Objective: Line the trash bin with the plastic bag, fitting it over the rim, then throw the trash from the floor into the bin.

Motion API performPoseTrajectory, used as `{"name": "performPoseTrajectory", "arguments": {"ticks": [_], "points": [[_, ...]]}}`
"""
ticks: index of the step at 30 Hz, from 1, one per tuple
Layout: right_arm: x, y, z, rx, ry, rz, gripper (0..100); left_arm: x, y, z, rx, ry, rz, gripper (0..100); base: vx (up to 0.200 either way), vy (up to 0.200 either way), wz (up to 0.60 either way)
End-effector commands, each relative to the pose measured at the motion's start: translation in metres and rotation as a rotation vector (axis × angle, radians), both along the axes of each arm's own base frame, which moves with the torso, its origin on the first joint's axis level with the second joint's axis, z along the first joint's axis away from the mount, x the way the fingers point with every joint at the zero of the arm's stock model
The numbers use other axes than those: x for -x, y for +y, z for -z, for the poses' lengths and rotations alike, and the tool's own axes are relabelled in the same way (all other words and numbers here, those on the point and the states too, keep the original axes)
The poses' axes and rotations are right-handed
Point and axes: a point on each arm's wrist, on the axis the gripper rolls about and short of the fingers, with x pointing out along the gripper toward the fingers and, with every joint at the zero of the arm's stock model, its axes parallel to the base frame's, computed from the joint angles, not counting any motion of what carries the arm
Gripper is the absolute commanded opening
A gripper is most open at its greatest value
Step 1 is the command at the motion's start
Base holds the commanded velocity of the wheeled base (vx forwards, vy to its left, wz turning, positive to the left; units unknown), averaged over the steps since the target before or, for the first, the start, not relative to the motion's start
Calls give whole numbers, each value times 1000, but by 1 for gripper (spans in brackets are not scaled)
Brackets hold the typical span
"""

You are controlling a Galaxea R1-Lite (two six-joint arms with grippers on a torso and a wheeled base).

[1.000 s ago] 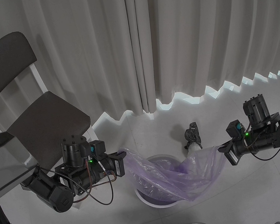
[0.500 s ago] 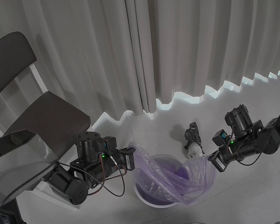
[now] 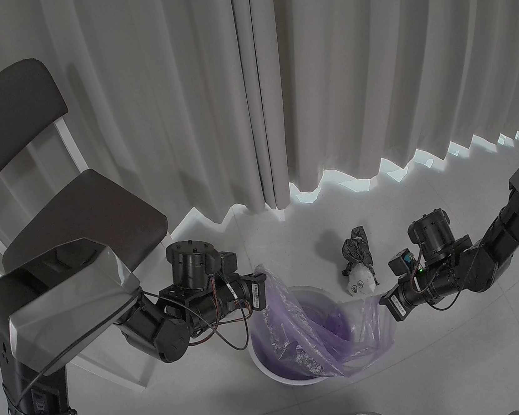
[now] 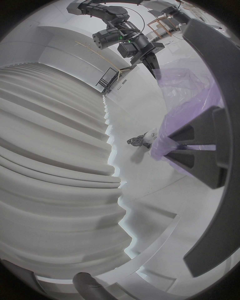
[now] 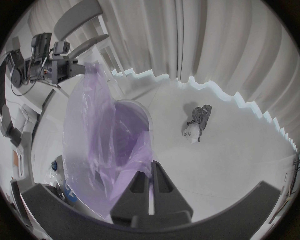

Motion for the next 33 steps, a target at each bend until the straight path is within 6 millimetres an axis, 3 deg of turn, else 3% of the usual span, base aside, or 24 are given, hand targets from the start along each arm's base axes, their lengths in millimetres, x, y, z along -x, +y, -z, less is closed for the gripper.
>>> {"name": "performPoseTrajectory", "arguments": {"ticks": [1, 7, 12, 15, 21, 26, 33], "points": [[-5, 10, 2, -12, 0, -20, 0, -6, 11, 10, -6, 20, -27, 0, 0, 0, 0], [-15, 28, 8, -23, -10, -47, 0, -7, 35, 8, -7, 31, -75, 0, 0, 0, 0], [-22, 35, 14, -45, 5, -28, 0, -9, 33, 7, -2, 24, -69, 0, 0, 0, 0], [-24, 30, 15, -46, 7, -15, 0, -11, 25, 7, 1, 17, -56, 0, 0, 0, 0], [-37, -14, 15, -61, 15, 84, 0, -11, -9, 6, 53, 23, -9, 0, 0, 0, 0], [-42, -37, 14, -81, 20, 134, 0, -17, -25, 14, 51, 34, 17, 0, 0, 0, 0], [-28, -30, 23, -81, 69, 104, 0, -28, -20, 29, 31, 75, -5, 0, 0, 0, 0]]}}
